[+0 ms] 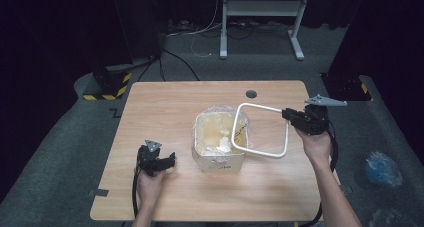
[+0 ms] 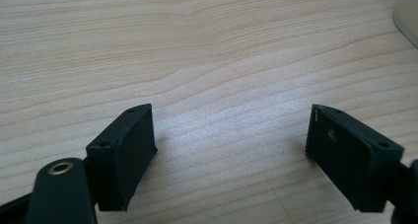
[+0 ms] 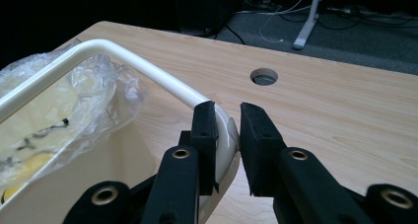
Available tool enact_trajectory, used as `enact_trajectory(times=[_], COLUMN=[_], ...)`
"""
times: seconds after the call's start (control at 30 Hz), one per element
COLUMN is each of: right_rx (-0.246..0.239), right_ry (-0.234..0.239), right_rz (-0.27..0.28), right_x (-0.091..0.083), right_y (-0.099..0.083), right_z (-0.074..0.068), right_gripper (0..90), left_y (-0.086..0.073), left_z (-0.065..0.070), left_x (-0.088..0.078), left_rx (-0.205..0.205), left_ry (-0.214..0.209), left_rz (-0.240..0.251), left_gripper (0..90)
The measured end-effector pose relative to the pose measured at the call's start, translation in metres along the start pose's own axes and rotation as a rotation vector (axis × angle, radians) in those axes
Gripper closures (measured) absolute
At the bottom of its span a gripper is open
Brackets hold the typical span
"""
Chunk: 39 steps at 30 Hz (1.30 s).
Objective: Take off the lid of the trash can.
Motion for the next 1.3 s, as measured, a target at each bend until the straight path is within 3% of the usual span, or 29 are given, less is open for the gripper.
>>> enact_trajectory(times=[1.3], right_rx=[0.047], right_ry=[-0.019], right_rz=[0.02], right_x=[-0.035], right_y=[-0.017], right_z=[0.035], right_gripper=[77.7], left_y=[0.0], left_z=[0.0], left_x=[0.0], left_rx=[0.001], left_ry=[-0.002], left_rz=[0.001], left_gripper=[19.2])
Point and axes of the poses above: each handheld gripper's, and its own axes: x roughly forward along the jaws, y roughly out of its top, z roughly to its right, the point moved 10 cm from there along x, roughly forward along the jaws, and after that the axes turned 13 degrees about z, right-handed, at the moved point
